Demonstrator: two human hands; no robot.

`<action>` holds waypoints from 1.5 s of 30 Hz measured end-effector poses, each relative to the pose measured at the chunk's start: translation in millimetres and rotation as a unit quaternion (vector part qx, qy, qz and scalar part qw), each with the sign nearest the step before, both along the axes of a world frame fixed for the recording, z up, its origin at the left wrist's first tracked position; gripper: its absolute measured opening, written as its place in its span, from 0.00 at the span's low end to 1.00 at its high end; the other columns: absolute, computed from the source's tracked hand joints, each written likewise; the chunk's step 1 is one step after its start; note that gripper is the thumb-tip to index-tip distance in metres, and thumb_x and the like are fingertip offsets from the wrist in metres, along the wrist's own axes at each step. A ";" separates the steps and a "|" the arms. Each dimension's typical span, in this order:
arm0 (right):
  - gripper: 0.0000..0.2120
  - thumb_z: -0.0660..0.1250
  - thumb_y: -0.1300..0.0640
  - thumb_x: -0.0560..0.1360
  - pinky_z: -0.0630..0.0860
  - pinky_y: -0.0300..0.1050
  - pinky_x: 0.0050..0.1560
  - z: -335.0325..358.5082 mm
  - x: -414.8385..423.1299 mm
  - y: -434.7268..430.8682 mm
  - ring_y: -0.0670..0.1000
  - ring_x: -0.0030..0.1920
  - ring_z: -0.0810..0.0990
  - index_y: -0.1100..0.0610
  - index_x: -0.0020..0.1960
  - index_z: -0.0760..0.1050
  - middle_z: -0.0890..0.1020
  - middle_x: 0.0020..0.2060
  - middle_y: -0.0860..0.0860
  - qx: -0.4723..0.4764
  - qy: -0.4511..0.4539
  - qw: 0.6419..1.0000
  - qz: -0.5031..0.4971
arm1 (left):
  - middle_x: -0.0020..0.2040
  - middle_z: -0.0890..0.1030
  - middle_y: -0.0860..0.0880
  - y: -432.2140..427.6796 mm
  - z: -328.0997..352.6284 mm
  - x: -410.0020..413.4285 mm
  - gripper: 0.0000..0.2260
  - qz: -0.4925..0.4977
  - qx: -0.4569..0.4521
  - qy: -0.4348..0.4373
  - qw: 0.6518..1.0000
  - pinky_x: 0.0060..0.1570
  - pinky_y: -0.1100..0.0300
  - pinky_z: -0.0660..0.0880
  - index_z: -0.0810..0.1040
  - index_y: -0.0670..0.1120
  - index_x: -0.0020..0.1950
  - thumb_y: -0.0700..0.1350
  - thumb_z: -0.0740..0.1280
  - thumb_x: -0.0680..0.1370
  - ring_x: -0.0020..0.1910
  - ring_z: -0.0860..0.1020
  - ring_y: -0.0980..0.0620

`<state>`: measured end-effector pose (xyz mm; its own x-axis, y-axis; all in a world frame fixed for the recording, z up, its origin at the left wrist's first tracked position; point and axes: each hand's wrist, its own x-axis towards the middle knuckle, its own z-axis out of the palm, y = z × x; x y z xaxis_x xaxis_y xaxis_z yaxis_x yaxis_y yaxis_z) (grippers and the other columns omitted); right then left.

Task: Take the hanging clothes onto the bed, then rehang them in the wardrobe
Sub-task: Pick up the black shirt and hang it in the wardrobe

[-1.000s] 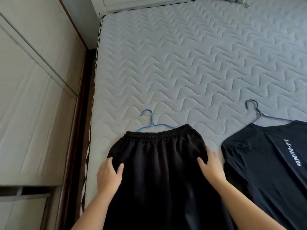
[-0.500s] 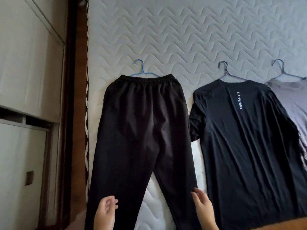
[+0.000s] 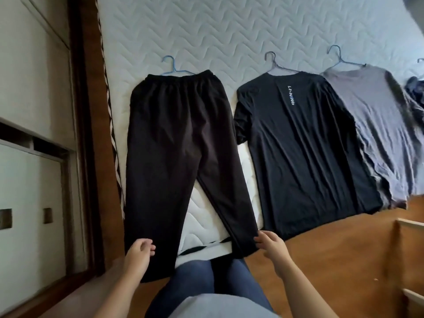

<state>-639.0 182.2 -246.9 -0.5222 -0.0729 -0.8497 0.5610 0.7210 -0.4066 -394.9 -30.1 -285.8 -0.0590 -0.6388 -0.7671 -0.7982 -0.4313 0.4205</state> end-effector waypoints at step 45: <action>0.09 0.63 0.59 0.75 0.74 0.54 0.54 0.7 -172.9 469.0 0.54 0.44 0.75 0.63 0.52 0.75 0.78 0.45 0.56 0.028 0.060 0.948 -0.310 | 0.44 0.76 0.41 287.6 38.5 -419.9 0.05 -0.278 0.011 0.034 0.960 0.31 0.62 0.62 0.72 0.40 0.49 0.38 0.57 0.78 0.35 0.74 0.51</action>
<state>-811.8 651.2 -246.2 -0.5424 0.3239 -0.7752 0.8368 0.2903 -0.4642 -814.8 257.5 -247.3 -0.4363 -0.4781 -0.7623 -0.8786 0.0438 0.4755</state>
